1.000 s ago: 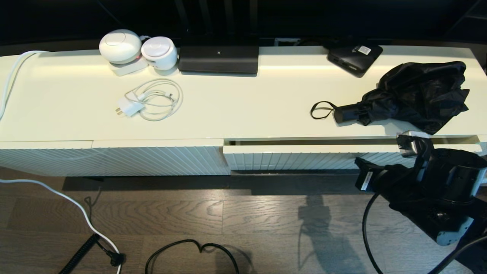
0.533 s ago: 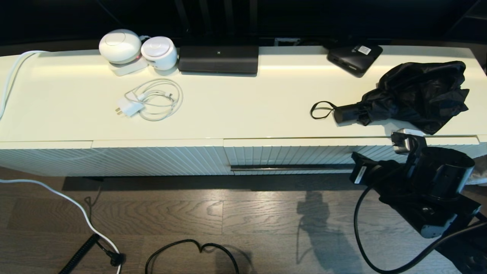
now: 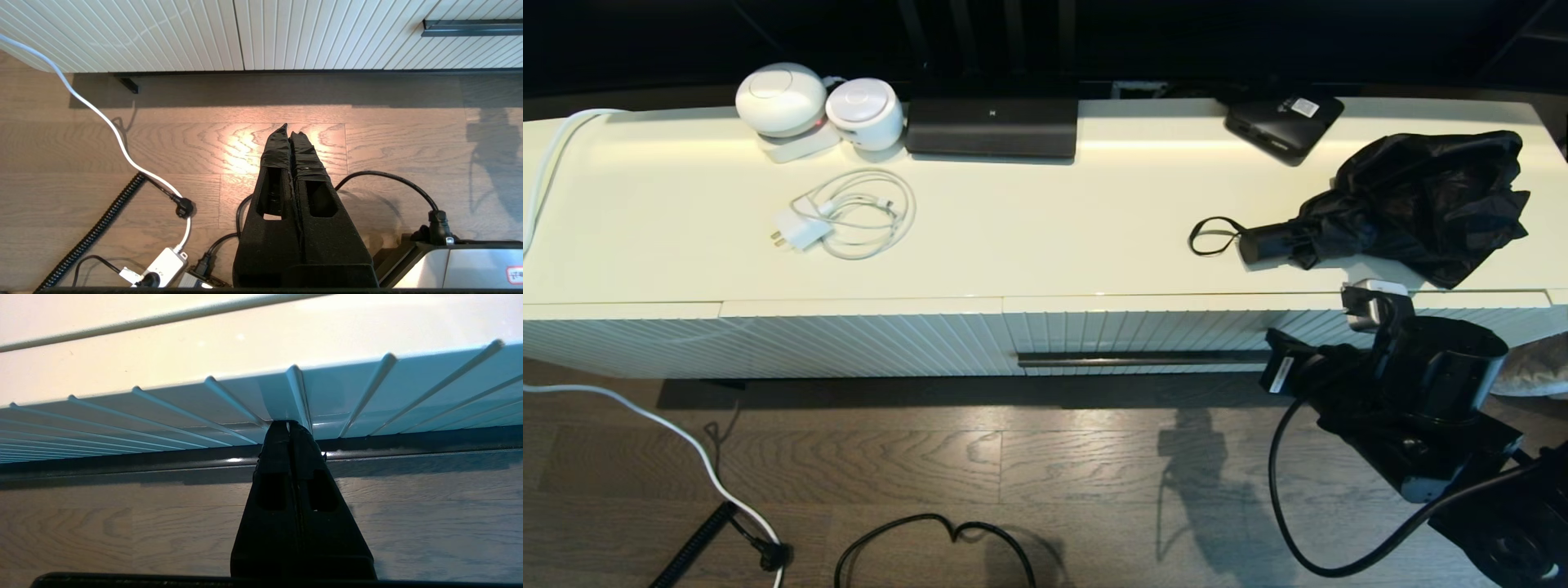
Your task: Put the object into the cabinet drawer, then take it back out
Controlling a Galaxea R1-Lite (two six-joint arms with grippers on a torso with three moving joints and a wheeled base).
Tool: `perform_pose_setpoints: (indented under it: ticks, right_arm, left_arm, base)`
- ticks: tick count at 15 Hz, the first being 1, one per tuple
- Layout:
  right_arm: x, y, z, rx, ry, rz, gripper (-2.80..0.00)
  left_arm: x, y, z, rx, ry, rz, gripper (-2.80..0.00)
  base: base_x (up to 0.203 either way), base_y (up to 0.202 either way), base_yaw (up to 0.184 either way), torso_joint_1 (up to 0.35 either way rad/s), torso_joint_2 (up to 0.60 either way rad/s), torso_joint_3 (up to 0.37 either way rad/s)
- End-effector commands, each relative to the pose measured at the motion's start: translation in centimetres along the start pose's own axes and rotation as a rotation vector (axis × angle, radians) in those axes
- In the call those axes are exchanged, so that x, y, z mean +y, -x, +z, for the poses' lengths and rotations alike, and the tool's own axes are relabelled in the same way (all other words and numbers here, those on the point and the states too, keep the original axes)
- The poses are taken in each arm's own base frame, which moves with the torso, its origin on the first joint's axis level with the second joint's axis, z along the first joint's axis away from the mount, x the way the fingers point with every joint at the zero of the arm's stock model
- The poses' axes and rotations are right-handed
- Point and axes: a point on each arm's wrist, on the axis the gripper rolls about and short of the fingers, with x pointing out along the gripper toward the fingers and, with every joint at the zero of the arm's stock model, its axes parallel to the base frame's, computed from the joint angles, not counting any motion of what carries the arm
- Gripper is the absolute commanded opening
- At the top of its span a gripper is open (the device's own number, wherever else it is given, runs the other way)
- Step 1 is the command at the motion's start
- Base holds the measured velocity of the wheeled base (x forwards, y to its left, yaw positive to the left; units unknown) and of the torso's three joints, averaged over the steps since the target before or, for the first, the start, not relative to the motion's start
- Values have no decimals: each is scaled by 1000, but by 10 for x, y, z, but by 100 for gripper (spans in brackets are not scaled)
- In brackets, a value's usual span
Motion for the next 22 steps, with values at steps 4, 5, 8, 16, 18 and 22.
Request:
perform_pose_setpoints:
  ticks: [4,5,8,16,18,22]
  right_arm:
    - [-8,37,32,-56,17,-6,-280]
    - [-10,46,38,-55,33,-10,-280]
    - [-16,91,70,-74,73,-11,-280]
    - [-54,216,88,91,249,-80,-280]
    - [-63,246,83,89,250,-108,-280]
    - [-73,300,57,29,261,-138,-280]
  left_arm:
    - [0,0,0,1,0,0,-280]
    - [0,0,0,-1,0,0,-280]
    - [0,0,0,-1,0,-1,-280]
    - [0,0,0,-1,0,0,-280]
    - [0,0,0,0,0,-1,-280]
    - [0,0,0,0,0,-1,-280]
  base:
    - [0,0,0,0,0,0]
    - [0,0,0,0,0,0]
    - [0,0,0,0,0,0]
    - [0,0,0,0,0,0]
    - [0,0,0,0,0,0]
    - [0,0,0,0,0,0]
